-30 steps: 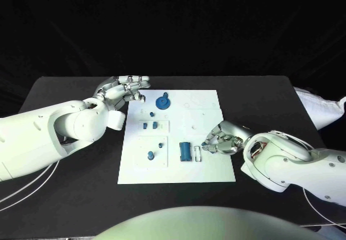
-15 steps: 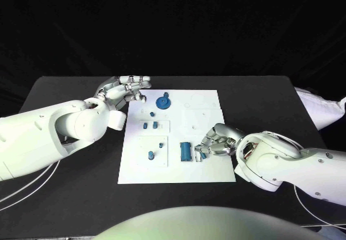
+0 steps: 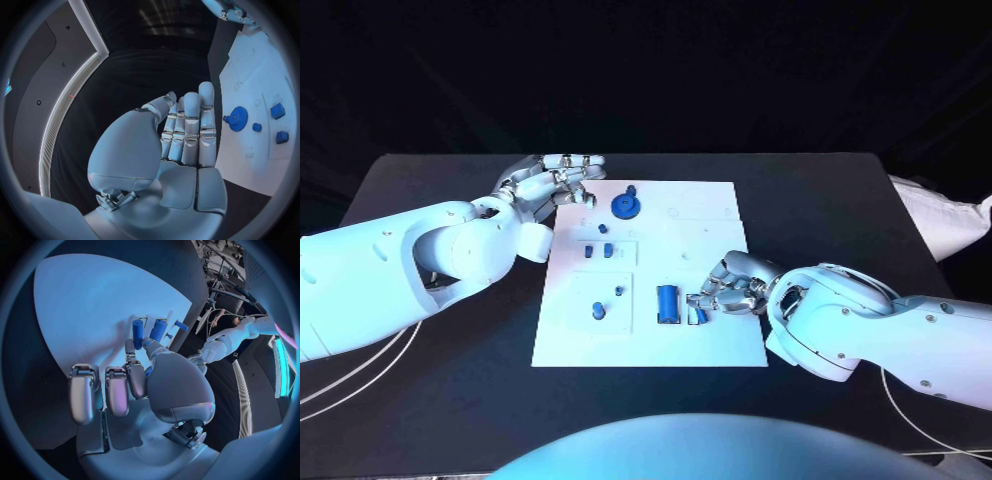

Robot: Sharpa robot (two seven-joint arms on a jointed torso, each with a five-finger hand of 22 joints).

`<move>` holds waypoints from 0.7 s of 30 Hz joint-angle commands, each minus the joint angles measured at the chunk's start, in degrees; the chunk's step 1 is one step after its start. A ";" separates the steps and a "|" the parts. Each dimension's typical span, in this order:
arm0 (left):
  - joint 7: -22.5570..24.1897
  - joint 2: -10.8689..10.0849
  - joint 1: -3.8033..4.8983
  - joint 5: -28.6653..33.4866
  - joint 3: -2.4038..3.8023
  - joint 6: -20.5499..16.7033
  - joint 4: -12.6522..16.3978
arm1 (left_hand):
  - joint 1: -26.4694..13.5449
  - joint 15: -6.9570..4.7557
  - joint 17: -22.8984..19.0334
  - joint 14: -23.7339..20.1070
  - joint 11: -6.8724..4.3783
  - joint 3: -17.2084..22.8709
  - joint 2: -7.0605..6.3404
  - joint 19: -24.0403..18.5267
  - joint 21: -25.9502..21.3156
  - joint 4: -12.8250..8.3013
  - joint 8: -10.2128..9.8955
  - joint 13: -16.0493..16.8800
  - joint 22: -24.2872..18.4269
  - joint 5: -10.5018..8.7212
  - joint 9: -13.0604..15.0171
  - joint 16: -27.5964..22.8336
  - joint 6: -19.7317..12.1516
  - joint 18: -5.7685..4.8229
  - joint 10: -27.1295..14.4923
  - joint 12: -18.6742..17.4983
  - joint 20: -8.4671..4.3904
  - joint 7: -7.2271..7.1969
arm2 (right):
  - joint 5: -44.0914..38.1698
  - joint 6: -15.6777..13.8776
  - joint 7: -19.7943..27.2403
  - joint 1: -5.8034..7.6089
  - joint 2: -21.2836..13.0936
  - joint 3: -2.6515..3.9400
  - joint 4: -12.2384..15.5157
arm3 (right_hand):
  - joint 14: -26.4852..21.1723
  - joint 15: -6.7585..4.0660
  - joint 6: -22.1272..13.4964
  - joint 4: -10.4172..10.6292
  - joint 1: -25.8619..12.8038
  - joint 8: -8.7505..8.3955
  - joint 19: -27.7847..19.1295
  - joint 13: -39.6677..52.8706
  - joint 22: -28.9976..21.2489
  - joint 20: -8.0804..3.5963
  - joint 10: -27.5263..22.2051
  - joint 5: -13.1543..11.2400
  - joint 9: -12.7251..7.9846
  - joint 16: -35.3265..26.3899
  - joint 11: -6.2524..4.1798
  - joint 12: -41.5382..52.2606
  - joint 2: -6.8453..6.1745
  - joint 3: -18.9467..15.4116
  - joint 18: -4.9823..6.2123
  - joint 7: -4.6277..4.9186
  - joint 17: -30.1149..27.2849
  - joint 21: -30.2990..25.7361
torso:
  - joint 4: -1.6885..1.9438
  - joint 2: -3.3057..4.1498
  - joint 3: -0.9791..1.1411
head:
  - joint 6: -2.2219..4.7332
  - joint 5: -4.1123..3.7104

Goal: Assemble the parts on the task board

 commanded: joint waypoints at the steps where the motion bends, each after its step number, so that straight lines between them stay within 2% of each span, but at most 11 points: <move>1: -0.14 0.18 0.01 -0.76 0.01 1.47 0.05 | 0.24 0.09 -0.07 -0.32 0.07 0.04 0.43 -0.16 -0.23 -0.26 0.34 0.03 -0.08 0.39 -0.05 0.21 -0.47 1.05 -0.30 0.18 0.16 -0.13 | 0.90 2.66 -0.40 -0.13 0.24 -0.08 0.00 | 5.14 -0.36 2.58 0.06 -0.78 0.44 2.51 8.35 6.73 -0.43 2.23 0.24 0.23 0.38 -0.51 0.44 0.01 0.43 -0.60 -2.16 10.89 0.40 | 0.01 0.01 0.00 | 0.06 -0.06; 9: -0.16 0.21 0.01 -0.95 -0.04 1.50 0.03 | 0.24 0.09 -0.07 -0.32 0.07 0.04 0.43 -0.16 -0.23 -0.26 0.34 0.03 -0.08 0.39 -0.05 0.21 -0.47 1.05 -0.30 0.18 0.16 -0.13 | 0.15 4.66 -1.49 -0.13 0.31 -0.08 -0.06 | 5.16 -0.48 2.86 0.32 -1.51 0.73 2.57 8.52 6.86 -0.56 2.35 0.15 0.48 0.44 -0.62 0.79 -0.18 0.48 -0.63 -2.27 10.99 0.48 | 0.06 0.07 -0.02 | -0.01 -0.09; 15: -0.17 0.18 0.01 -0.98 -0.05 1.50 0.07 | 0.24 0.09 -0.07 -0.32 0.07 0.04 0.43 -0.16 -0.23 -0.26 0.34 0.03 -0.08 0.39 -0.05 0.21 -0.47 1.05 -0.30 0.18 0.16 -0.13 | -0.16 4.12 -1.45 -0.13 0.52 -0.09 -0.02 | 5.16 -0.49 2.89 0.34 -1.61 0.77 2.57 8.54 6.87 -0.57 2.36 0.13 0.52 0.45 -0.64 0.82 -0.21 0.49 -0.64 -2.30 11.00 0.48 | -0.05 0.10 -0.04 | 0.09 -0.07; 21: -0.19 0.17 0.01 -0.98 -0.06 1.51 0.09 | 0.24 0.09 -0.07 -0.32 0.07 0.04 0.43 -0.16 -0.23 -0.26 0.34 0.03 -0.08 0.39 -0.05 0.21 -0.47 1.05 -0.30 0.18 0.16 -0.13 | -0.22 3.43 -1.29 -0.13 0.61 -0.09 -0.02 | 5.17 -0.54 3.03 0.48 -1.93 0.92 2.60 8.66 6.94 -0.62 2.44 0.14 0.64 0.47 -0.69 1.08 -0.23 0.51 -0.65 -2.37 11.02 0.52 | 0.06 0.10 -0.05 | -0.02 -0.10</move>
